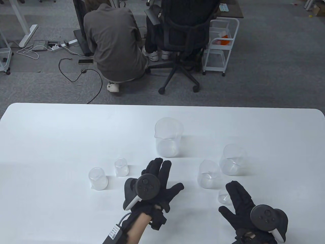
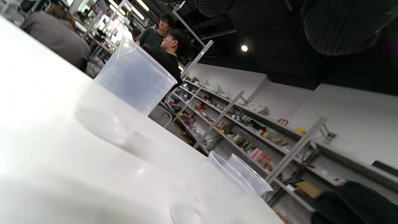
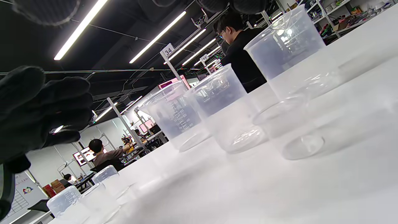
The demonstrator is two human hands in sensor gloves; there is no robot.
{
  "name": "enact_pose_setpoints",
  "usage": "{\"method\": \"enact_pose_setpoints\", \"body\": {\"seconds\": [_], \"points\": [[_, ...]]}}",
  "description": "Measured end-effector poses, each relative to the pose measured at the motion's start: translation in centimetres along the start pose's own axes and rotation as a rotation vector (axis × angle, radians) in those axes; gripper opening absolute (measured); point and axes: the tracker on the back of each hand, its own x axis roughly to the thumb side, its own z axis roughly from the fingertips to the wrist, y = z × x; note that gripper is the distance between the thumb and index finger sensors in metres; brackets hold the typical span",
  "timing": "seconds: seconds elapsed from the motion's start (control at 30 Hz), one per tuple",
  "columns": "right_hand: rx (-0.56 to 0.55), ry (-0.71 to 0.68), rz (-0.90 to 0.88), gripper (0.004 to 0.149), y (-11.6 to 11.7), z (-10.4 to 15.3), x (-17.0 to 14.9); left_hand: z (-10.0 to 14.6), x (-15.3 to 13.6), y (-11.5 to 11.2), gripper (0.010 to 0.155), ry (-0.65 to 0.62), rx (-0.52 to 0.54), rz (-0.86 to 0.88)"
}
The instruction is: Nest plastic beakers
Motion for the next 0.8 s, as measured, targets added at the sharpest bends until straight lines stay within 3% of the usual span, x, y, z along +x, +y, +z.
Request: {"method": "enact_pose_setpoints", "body": {"seconds": [0.13, 0.33, 0.6, 0.8], "points": [[-0.007, 0.001, -0.002, 0.084, -0.1, 0.0, 0.0, -3.8, 1.7, 2.3, 0.096, 0.056, -0.08, -0.126], [-0.008, 0.008, -0.01, 0.084, -0.2, -0.1, -0.2, -9.4, 3.9, 4.5, 0.099, 0.13, -0.117, -0.226], [-0.012, 0.008, -0.011, 0.084, -0.3, -0.1, -0.2, -16.0, 3.0, 4.0, 0.101, 0.29, -0.206, -0.268], [-0.015, 0.023, -0.02, 0.084, -0.3, -0.2, -0.4, -18.9, 0.6, 1.9, 0.101, 0.374, -0.195, -0.313]]}}
